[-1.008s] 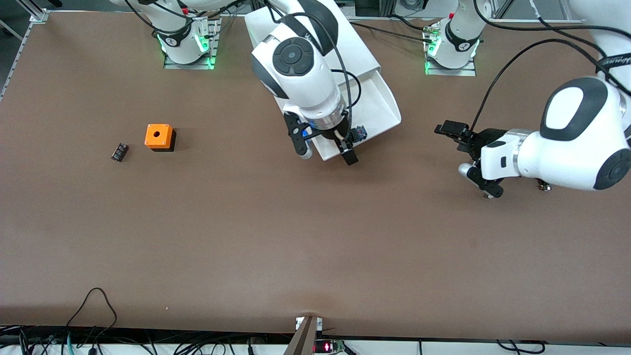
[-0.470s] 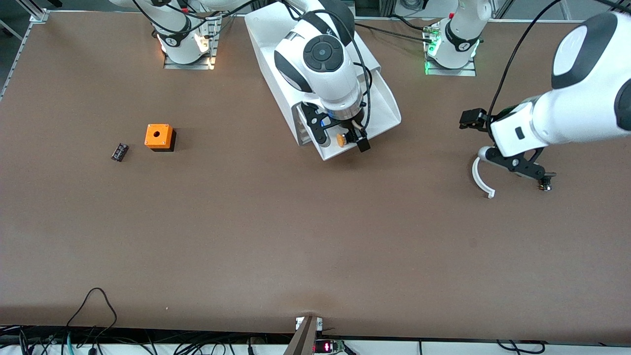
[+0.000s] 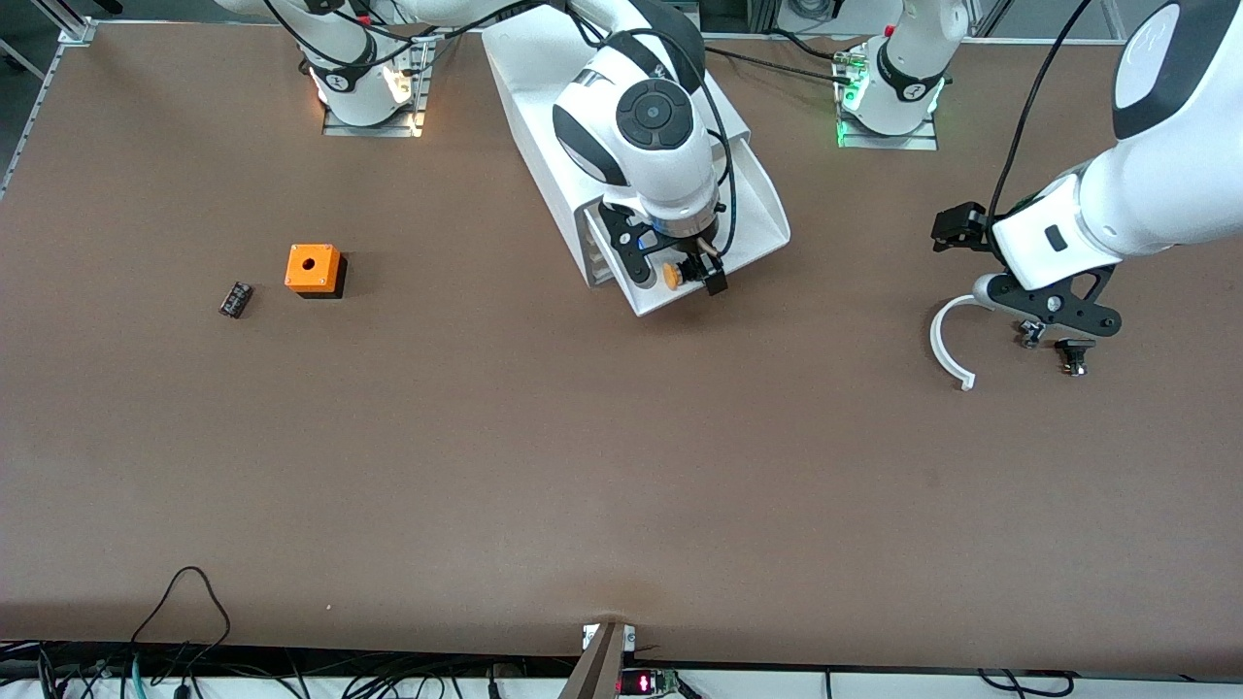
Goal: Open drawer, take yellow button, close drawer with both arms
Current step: 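Grasp the orange push button in the drawer with the right gripper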
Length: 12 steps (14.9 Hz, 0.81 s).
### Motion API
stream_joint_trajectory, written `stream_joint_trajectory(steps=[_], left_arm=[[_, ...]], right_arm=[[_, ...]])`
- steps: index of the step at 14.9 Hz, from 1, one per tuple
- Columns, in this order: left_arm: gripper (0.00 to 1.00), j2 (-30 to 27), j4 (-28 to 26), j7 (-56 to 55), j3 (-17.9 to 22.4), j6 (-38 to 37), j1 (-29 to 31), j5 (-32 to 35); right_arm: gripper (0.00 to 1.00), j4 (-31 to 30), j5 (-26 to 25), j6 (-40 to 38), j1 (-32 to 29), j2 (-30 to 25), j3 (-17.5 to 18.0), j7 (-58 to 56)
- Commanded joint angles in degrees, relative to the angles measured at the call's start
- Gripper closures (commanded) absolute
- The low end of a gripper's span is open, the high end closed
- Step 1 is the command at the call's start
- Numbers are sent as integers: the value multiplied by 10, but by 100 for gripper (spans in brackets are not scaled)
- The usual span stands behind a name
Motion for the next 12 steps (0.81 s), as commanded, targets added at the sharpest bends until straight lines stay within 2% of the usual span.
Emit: stream_joint_trajectory(steps=[1, 2, 5, 12], left_arm=[[0, 1, 12, -7, -2, -3, -4, 17], [0, 1, 12, -7, -2, -3, -4, 17], [0, 1, 12, -6, 0, -3, -2, 18], [0, 2, 12, -4, 1, -3, -1, 20]], right_arm=[[68, -3, -8, -9, 4, -8, -3, -5], [79, -3, -6, -16, 3, -8, -2, -6], [100, 3, -3, -30, 0, -15, -1, -8], [100, 32, 1, -68, -29, -31, 0, -69]])
